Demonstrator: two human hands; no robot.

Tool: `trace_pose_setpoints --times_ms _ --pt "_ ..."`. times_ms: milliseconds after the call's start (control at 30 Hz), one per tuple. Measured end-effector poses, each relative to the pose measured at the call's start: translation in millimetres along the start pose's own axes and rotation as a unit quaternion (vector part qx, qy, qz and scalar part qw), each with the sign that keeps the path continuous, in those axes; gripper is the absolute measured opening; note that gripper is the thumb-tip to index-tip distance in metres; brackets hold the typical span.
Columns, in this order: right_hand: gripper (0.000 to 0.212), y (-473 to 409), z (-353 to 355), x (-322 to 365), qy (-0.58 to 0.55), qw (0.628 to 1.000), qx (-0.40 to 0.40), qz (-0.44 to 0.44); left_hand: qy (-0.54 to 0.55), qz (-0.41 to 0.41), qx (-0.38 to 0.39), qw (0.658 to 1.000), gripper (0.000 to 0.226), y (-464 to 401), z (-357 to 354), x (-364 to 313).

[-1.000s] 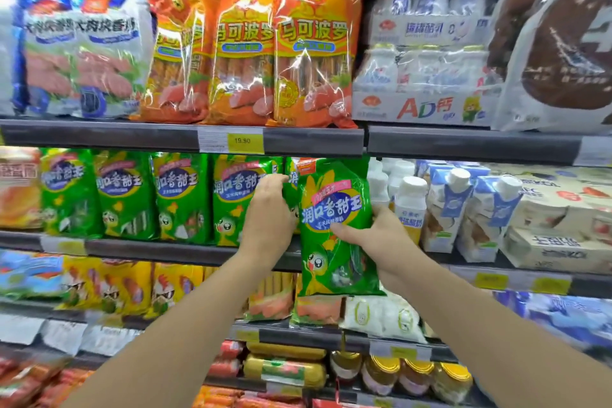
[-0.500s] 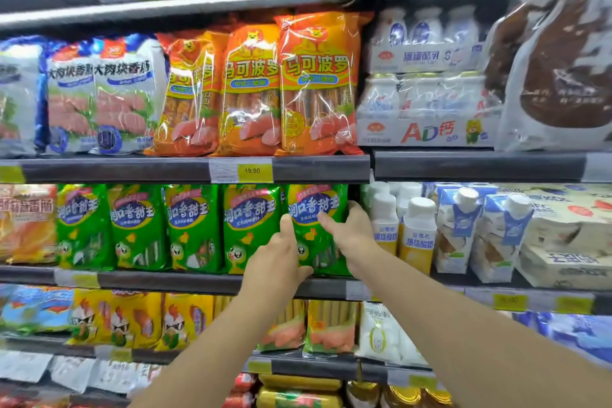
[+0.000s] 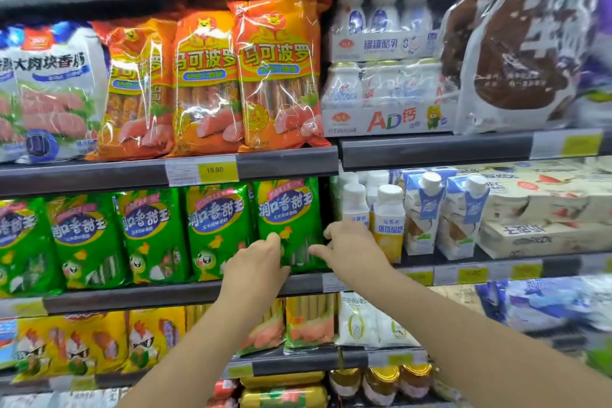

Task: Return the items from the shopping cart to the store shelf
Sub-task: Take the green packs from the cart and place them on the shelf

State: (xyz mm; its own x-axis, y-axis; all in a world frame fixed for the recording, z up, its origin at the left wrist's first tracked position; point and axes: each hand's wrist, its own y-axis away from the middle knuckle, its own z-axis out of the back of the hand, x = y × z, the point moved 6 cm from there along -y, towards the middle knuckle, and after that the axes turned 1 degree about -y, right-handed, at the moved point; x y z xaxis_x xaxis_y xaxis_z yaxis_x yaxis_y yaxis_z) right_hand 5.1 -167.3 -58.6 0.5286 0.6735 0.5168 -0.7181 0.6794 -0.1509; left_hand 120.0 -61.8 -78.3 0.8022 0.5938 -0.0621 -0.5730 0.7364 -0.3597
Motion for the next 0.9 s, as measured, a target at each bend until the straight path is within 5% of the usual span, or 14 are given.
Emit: trace_pose_setpoints --times_ms 167,267,467,900 --pt "0.021 48.0 37.0 -95.0 -0.108 0.98 -0.141 -0.086 0.121 -0.105 -0.082 0.984 0.026 6.5 12.8 -34.9" --pt "0.034 52.4 47.5 -135.1 -0.087 0.97 -0.193 -0.115 0.232 -0.106 -0.086 0.963 0.032 0.2 13.3 -62.9" --pt "0.056 31.4 32.0 -146.3 -0.072 0.983 -0.148 -0.083 0.276 0.0 0.008 0.961 0.072 -22.1 -6.9 -93.5" --pt "0.031 12.2 29.0 -147.6 -0.041 0.989 -0.116 -0.078 0.301 0.07 0.068 0.949 0.054 -45.5 -23.8 -103.4"
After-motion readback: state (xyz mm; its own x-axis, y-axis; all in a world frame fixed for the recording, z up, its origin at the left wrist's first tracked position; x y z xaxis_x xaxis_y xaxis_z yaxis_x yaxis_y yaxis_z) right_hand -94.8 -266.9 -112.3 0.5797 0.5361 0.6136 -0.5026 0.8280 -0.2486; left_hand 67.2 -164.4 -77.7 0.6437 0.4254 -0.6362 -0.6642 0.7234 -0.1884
